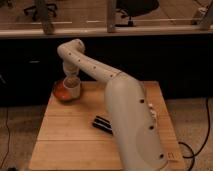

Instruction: Place the ceramic cup in the ceramic bowl

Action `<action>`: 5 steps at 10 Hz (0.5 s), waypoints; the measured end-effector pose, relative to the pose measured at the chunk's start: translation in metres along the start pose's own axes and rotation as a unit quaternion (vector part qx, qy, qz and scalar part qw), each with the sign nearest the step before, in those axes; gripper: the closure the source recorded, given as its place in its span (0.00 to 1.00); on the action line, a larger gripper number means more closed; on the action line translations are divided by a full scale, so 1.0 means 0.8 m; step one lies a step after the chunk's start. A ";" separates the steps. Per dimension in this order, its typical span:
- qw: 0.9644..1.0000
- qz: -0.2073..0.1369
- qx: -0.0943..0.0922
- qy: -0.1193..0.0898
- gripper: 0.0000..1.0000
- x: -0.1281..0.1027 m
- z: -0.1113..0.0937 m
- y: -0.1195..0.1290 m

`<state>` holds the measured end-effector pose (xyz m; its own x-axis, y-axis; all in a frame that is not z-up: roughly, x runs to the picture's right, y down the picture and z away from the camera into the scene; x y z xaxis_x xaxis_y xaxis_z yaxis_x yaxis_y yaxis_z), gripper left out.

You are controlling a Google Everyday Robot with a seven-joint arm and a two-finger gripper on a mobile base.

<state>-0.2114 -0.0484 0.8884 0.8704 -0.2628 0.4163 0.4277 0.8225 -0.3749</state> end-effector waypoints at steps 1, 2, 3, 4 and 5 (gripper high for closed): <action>1.000 0.000 0.001 0.000 1.00 0.000 -0.001 0.000; 1.000 0.000 0.001 0.000 1.00 -0.001 -0.001 0.000; 1.000 0.000 0.004 -0.001 1.00 -0.002 -0.002 0.000; 1.000 0.000 0.007 -0.001 1.00 -0.004 -0.004 0.000; 1.000 -0.001 0.010 -0.002 1.00 -0.006 -0.006 0.000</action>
<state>-0.2146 -0.0495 0.8818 0.8687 -0.2612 0.4208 0.4236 0.8322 -0.3577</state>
